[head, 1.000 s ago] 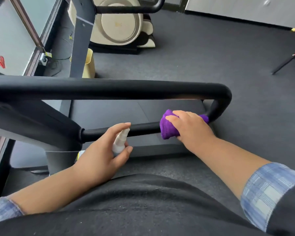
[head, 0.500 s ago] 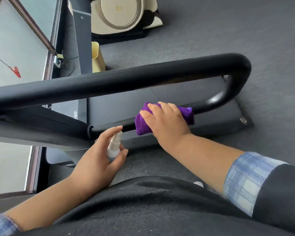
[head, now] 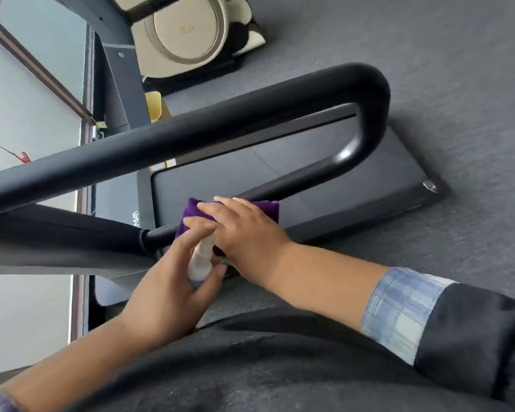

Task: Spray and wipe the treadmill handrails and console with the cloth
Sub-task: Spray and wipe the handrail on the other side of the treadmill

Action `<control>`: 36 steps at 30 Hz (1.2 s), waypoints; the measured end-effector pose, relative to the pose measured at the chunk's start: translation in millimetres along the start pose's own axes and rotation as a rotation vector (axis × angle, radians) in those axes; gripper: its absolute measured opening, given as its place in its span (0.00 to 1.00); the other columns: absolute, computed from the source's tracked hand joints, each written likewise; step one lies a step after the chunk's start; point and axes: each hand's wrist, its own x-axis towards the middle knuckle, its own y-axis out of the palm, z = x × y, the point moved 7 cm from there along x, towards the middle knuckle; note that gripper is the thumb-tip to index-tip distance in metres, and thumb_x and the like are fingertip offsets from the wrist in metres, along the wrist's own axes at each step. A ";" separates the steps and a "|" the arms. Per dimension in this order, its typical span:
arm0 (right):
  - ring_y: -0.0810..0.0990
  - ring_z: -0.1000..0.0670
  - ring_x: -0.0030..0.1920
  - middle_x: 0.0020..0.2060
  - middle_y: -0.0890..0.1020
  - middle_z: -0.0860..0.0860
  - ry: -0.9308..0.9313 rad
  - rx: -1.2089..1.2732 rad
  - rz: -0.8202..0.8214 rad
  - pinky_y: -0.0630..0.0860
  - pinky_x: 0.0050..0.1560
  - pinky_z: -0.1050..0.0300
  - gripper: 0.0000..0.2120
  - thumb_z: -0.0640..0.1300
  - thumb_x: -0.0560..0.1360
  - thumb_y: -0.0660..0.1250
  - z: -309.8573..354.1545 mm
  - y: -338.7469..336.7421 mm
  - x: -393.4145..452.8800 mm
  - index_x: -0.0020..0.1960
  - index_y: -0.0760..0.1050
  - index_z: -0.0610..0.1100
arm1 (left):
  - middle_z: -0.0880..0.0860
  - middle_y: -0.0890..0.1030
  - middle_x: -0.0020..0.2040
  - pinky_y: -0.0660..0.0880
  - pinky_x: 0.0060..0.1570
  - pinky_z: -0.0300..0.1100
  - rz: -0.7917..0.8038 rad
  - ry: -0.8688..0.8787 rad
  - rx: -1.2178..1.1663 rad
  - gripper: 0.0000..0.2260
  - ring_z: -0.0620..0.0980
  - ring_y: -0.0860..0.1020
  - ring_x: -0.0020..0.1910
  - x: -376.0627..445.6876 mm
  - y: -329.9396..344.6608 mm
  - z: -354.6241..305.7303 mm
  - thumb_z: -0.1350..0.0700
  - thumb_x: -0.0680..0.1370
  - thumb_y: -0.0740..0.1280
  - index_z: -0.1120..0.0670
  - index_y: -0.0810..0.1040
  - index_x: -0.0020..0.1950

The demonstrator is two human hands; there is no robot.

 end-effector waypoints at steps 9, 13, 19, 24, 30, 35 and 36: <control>0.68 0.37 0.71 0.71 0.71 0.42 0.474 -0.168 -0.482 0.68 0.70 0.39 0.37 0.38 0.70 0.76 -116.1 -101.5 -77.7 0.76 0.67 0.49 | 0.40 0.77 0.51 0.78 0.44 0.56 -0.023 0.199 -0.205 0.28 0.51 0.82 0.45 10.2 11.2 -30.9 0.47 0.79 0.68 0.36 0.60 0.75; 0.64 0.38 0.73 0.75 0.67 0.44 0.631 -0.240 -0.342 0.63 0.73 0.42 0.37 0.39 0.72 0.75 -133.3 -66.2 -84.2 0.78 0.64 0.48 | 0.43 0.78 0.49 0.78 0.39 0.55 0.008 0.184 -0.220 0.28 0.50 0.81 0.42 5.6 14.3 -26.8 0.47 0.79 0.68 0.35 0.60 0.75; 0.56 0.40 0.77 0.77 0.63 0.46 0.665 -0.065 -0.315 0.56 0.75 0.42 0.39 0.43 0.71 0.76 -97.3 -11.0 -59.9 0.78 0.63 0.48 | 0.40 0.77 0.49 0.77 0.38 0.46 0.020 0.134 -0.164 0.26 0.47 0.80 0.39 -12.3 8.6 -13.5 0.48 0.78 0.67 0.39 0.62 0.74; 0.51 0.43 0.78 0.80 0.58 0.49 0.551 -0.048 -0.136 0.56 0.74 0.40 0.38 0.48 0.76 0.72 -41.1 22.6 -19.7 0.80 0.56 0.51 | 0.42 0.79 0.49 0.78 0.40 0.45 -0.034 0.048 -0.136 0.25 0.46 0.80 0.40 -31.5 -7.9 -2.0 0.47 0.77 0.67 0.39 0.62 0.71; 0.45 0.43 0.78 0.81 0.49 0.48 0.231 -0.076 0.187 0.46 0.73 0.43 0.39 0.44 0.77 0.65 38.8 76.2 50.4 0.81 0.47 0.53 | 0.50 0.79 0.45 0.79 0.39 0.49 -0.082 -0.017 -0.152 0.25 0.50 0.79 0.37 -55.9 -31.8 8.1 0.51 0.77 0.68 0.48 0.64 0.71; 0.49 0.45 0.78 0.80 0.52 0.51 0.159 -0.048 0.265 0.48 0.73 0.44 0.40 0.48 0.76 0.67 58.4 93.1 75.4 0.80 0.48 0.55 | 0.47 0.79 0.45 0.79 0.42 0.45 -0.155 -0.047 -0.101 0.25 0.45 0.80 0.40 -70.2 -44.0 10.5 0.50 0.77 0.68 0.48 0.64 0.72; 0.49 0.45 0.78 0.80 0.53 0.51 0.129 -0.068 0.265 0.48 0.73 0.44 0.39 0.46 0.76 0.66 57.2 92.6 76.1 0.80 0.48 0.55 | 0.47 0.79 0.46 0.79 0.42 0.46 -0.168 -0.059 -0.105 0.25 0.46 0.80 0.41 -72.4 -46.2 12.4 0.50 0.77 0.68 0.47 0.64 0.72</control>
